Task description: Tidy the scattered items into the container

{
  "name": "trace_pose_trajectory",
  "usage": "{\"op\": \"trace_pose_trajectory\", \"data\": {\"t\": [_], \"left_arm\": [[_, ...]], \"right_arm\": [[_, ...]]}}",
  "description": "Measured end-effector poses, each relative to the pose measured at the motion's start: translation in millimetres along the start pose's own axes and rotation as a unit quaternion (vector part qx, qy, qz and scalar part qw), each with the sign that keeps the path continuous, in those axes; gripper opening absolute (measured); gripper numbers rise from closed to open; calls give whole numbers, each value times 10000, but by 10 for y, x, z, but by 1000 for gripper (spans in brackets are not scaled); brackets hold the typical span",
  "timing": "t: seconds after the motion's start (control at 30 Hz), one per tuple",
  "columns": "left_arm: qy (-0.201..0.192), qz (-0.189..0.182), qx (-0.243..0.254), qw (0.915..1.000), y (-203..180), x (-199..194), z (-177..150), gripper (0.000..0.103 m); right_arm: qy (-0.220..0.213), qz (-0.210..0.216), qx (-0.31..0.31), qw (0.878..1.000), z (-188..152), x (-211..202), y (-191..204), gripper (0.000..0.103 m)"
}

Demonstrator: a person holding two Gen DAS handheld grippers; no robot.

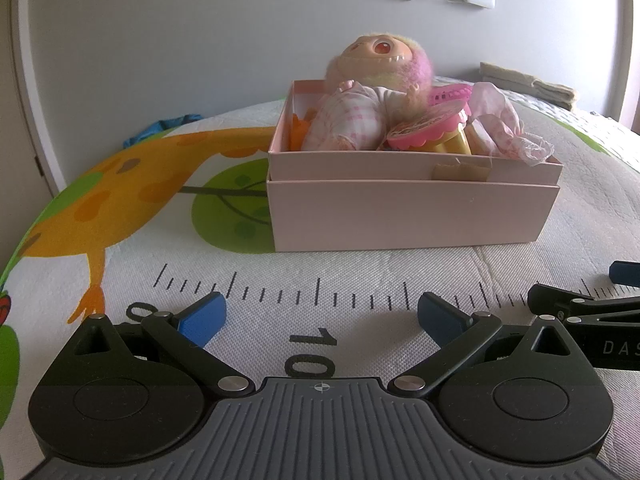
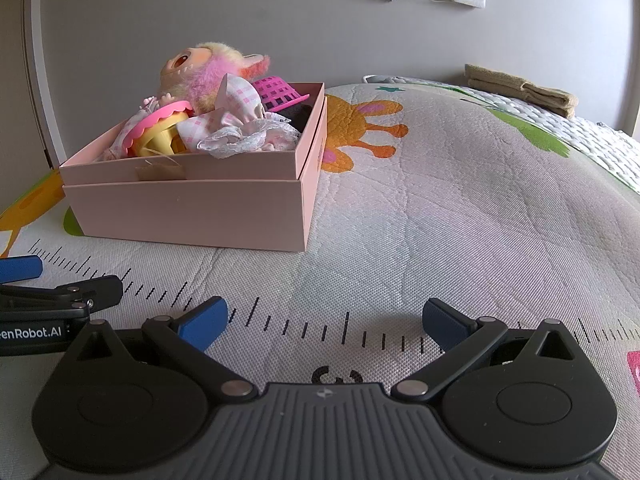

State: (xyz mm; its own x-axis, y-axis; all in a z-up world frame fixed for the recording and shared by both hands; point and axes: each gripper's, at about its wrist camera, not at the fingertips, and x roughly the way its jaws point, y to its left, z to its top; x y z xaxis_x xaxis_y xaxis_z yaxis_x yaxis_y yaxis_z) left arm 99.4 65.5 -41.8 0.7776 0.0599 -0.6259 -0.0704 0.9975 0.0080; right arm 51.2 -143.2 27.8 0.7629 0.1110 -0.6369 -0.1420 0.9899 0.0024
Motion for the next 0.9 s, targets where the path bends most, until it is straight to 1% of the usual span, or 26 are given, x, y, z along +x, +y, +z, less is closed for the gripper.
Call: {"op": "trace_pose_trajectory", "data": {"t": [0.43,0.77,0.9], "left_arm": [[-1,-2,0,10000,27,22,1,103],[-15,1,10,10000,197,28,-30,103],[-14,2,10,10000,205,23,-33,103]], "right_arm": [[-3,-3,-1,10000,-6,-4,4,103],[-3,14,28,10000,2,1,-5,103],[-4,13,26,10000,15,7,-8,103]]}}
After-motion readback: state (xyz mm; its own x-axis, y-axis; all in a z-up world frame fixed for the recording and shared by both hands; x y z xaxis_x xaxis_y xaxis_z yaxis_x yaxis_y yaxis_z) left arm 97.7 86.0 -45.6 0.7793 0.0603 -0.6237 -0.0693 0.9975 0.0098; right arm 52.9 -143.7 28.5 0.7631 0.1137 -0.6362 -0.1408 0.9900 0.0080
